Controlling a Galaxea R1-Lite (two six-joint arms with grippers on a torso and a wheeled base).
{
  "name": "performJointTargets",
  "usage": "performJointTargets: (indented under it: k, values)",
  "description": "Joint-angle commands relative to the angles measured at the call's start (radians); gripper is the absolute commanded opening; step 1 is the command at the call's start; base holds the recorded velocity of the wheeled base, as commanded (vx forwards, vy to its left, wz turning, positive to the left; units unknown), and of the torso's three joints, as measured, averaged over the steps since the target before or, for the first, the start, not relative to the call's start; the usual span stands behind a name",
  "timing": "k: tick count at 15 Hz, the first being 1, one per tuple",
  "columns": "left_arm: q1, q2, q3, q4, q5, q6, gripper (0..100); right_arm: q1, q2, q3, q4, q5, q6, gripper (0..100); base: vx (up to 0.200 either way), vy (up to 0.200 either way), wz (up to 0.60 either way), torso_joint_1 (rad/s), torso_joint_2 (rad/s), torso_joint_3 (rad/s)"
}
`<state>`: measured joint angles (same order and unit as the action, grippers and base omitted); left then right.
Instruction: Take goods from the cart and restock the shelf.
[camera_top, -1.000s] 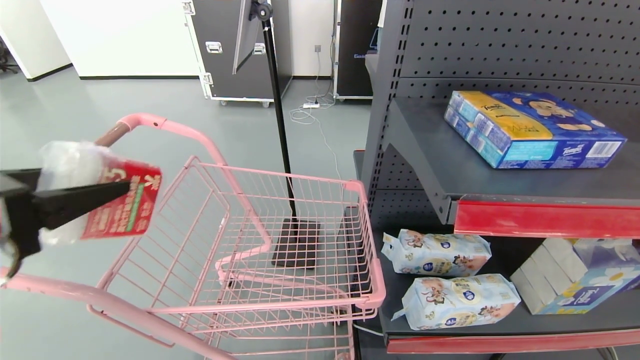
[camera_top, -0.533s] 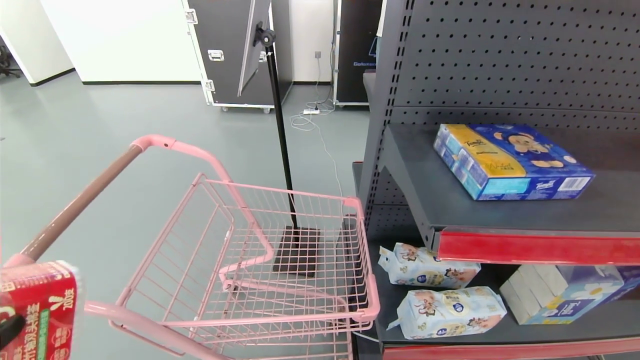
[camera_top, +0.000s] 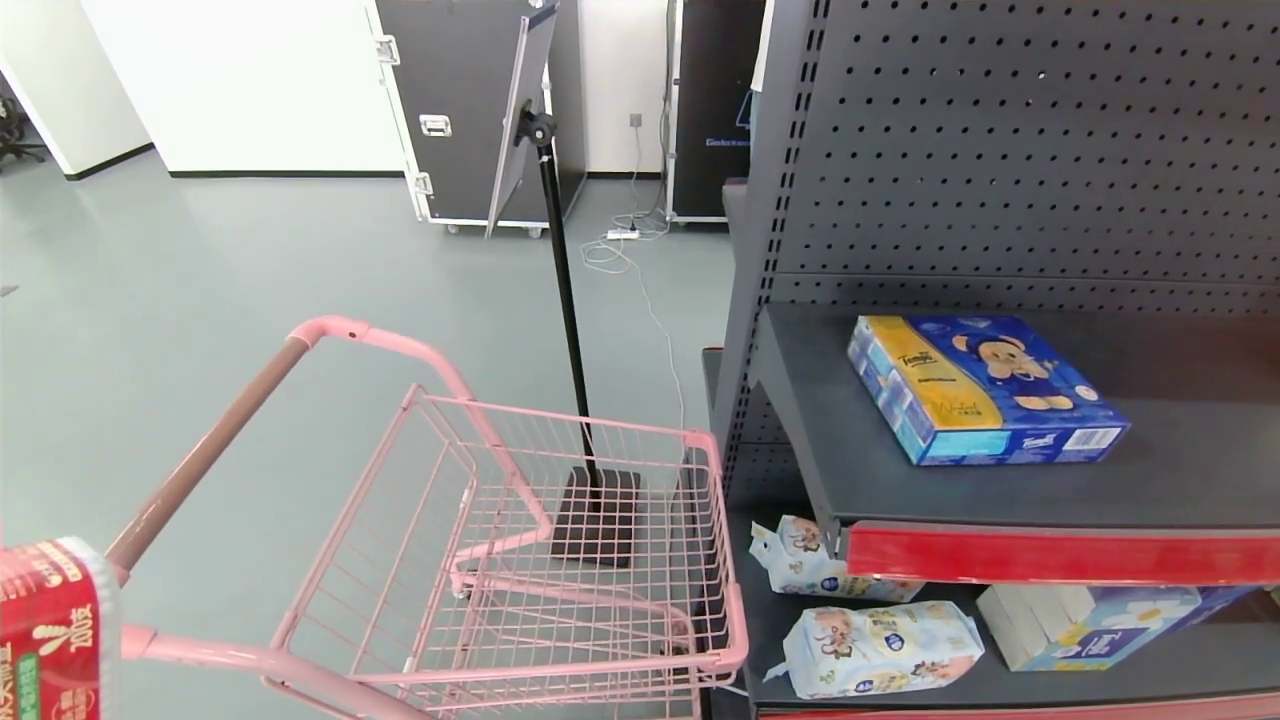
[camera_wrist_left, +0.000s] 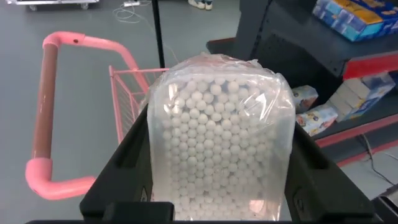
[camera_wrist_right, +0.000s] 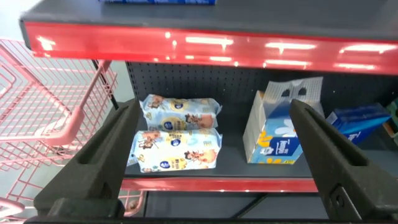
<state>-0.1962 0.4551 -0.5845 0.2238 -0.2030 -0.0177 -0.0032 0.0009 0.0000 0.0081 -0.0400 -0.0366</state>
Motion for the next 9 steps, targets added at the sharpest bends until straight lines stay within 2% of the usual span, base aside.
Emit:
performJointTargets:
  k: [1, 9]
  values:
    - [0.003, 0.004, 0.000, -0.008, -0.007, -0.001, 0, 0.002, 0.001, 0.000, 0.000, 0.000, 0.000, 100, 0.000, 0.000, 0.00, 0.178, -0.42, -0.261]
    - [0.003, 0.002, 0.002, -0.017, -0.003, 0.002, 0, 0.002, 0.001, 0.000, 0.000, 0.000, 0.001, 100, 0.000, 0.000, 0.00, 0.162, -0.38, -0.222]
